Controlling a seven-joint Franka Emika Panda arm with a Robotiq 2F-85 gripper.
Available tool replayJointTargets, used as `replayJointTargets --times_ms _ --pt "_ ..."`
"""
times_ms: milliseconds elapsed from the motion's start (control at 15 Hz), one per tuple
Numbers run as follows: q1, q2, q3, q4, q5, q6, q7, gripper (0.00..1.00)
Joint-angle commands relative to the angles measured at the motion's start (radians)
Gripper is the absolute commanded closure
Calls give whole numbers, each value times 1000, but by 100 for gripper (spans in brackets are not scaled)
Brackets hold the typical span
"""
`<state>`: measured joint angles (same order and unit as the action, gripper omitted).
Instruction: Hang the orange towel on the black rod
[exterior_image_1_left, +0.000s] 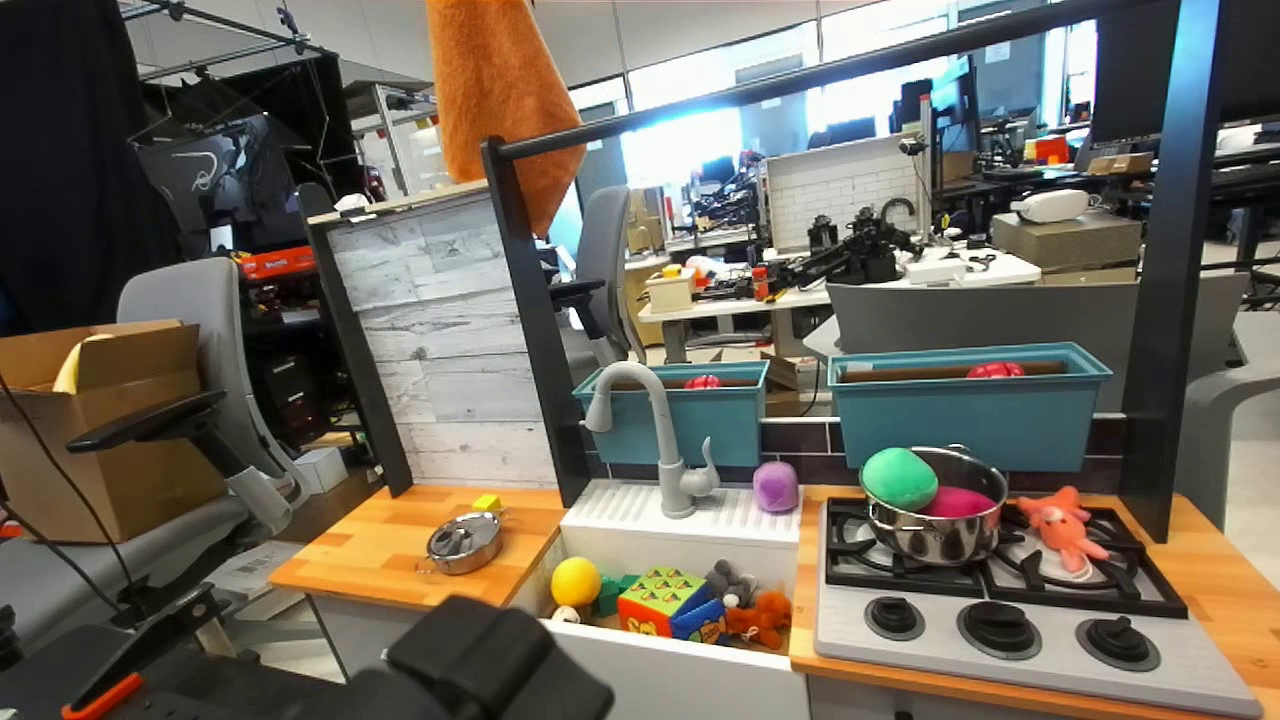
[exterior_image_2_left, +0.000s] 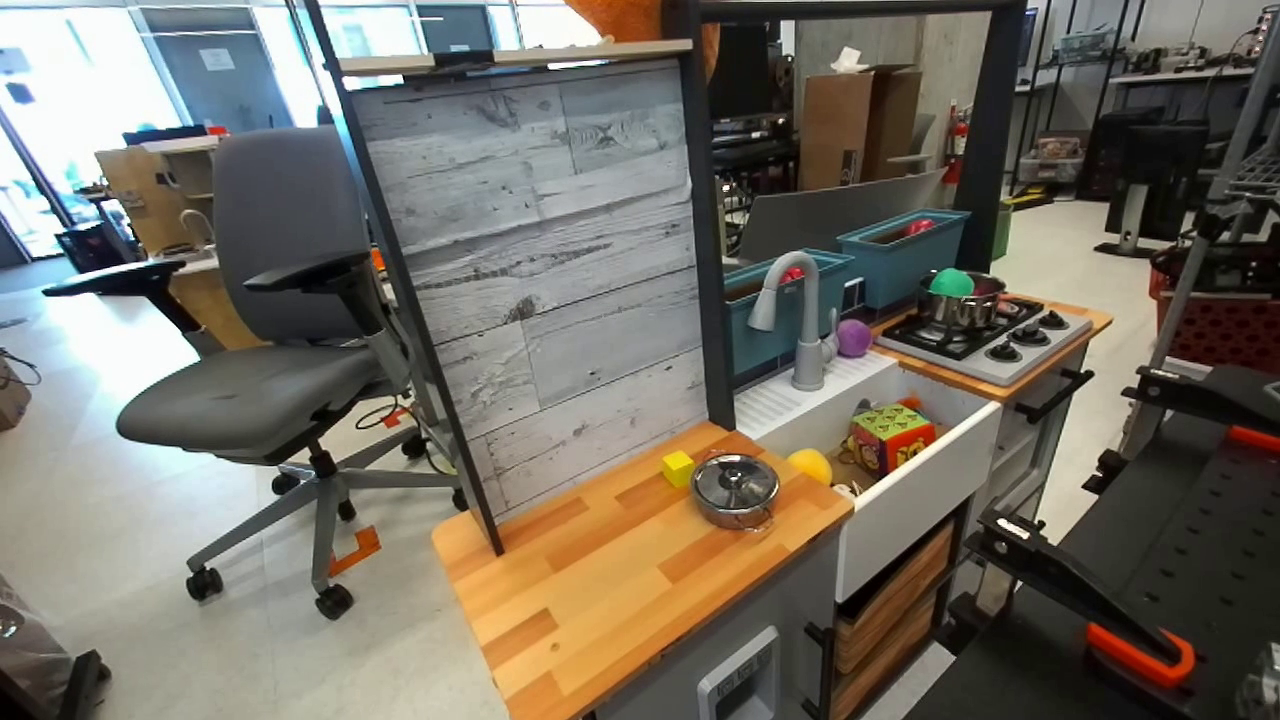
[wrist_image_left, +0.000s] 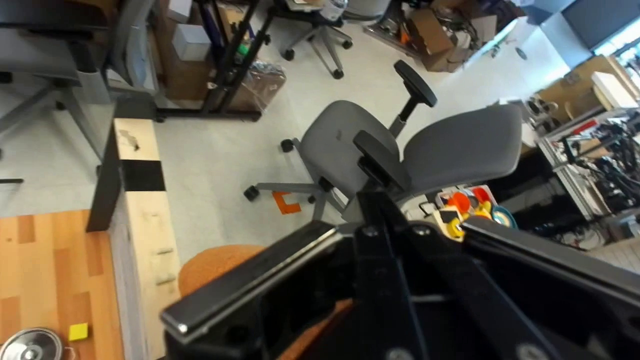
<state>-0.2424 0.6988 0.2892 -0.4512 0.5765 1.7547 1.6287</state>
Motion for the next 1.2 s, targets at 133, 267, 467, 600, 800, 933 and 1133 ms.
replayJointTargets --times_ms 133,267,467,600,800,933,1133 --pt "-105 54 26 22 175 -289 -37 99" --pt "-115 85 5 21 203 -367 22 99" --pt "-136 130 2 22 261 -436 97 99" --pt "-142 149 -2 27 289 -466 116 99" --pt "-122 155 -36 21 257 -558 99 99" --pt "-97 157 -66 8 219 -661 90 99" --pt "-42 180 -136 5 116 -727 87 99"
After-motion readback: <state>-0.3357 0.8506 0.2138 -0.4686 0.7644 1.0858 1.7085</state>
